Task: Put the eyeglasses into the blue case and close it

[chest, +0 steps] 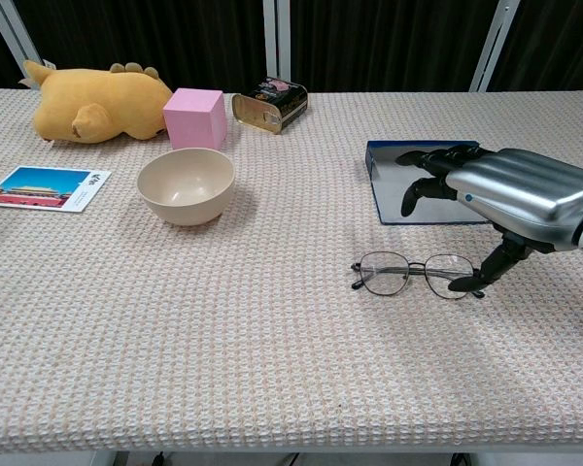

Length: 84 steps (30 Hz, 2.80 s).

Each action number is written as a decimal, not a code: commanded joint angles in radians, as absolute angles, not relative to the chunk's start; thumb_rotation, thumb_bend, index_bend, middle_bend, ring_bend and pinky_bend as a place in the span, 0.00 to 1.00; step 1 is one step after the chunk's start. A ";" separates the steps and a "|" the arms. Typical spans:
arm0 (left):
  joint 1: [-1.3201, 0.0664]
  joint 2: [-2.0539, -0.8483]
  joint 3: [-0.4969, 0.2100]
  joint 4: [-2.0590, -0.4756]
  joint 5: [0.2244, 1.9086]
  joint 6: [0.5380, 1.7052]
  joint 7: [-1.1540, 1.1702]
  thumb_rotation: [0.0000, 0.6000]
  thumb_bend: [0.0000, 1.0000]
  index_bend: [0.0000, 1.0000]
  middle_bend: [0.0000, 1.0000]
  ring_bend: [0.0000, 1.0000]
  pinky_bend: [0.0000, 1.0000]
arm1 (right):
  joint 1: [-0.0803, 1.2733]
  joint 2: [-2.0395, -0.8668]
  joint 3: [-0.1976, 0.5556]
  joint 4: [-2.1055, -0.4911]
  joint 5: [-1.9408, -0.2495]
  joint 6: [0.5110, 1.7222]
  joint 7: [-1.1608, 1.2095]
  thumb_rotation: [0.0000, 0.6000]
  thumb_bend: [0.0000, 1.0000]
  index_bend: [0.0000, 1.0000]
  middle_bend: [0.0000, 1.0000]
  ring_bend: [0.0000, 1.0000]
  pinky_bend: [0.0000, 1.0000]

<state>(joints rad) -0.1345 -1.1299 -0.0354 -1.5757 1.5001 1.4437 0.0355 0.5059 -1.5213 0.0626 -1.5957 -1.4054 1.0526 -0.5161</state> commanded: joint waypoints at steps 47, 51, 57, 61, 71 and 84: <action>-0.124 -1.136 -0.031 -1.529 1.495 1.442 -0.015 0.09 0.00 0.06 0.00 0.00 0.11 | 0.553 -1.640 0.076 -1.530 -1.224 1.031 -0.590 1.00 0.79 0.63 0.07 0.00 0.00; -0.123 -1.135 -0.031 -1.528 1.496 1.444 -0.016 0.10 0.00 0.06 0.00 0.00 0.11 | 0.550 -1.634 0.076 -1.538 -1.230 1.046 -0.580 1.00 0.81 0.64 0.07 0.00 0.00; -0.124 -1.136 -0.030 -1.526 1.496 1.441 -0.017 0.09 0.00 0.06 0.00 0.00 0.11 | 0.549 -1.606 0.093 -1.541 -1.248 1.073 -0.548 1.00 0.82 0.66 0.07 0.00 0.00; -0.123 -1.136 -0.029 -1.525 1.493 1.439 -0.018 0.09 0.00 0.06 0.00 0.00 0.11 | 0.574 -1.580 0.134 -1.507 -1.229 1.054 -0.529 1.00 0.83 0.66 0.07 0.00 0.00; -0.126 -1.135 -0.034 -1.525 1.469 1.418 -0.014 0.10 0.00 0.06 0.00 0.00 0.11 | 0.719 -1.588 0.226 -1.270 -1.177 0.867 -0.436 1.00 0.82 0.65 0.05 0.00 0.00; -0.142 -1.125 -0.046 -1.541 1.444 1.387 0.002 0.09 0.00 0.06 0.00 0.00 0.11 | 0.872 -1.600 0.217 -1.033 -1.256 0.659 -0.243 1.00 0.82 0.64 0.04 0.00 0.00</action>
<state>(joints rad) -0.1416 -1.1248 -0.0456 -1.5404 1.4438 1.3874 0.0014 0.8536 -1.5937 0.2251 -1.0558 -1.2351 0.6799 -0.2709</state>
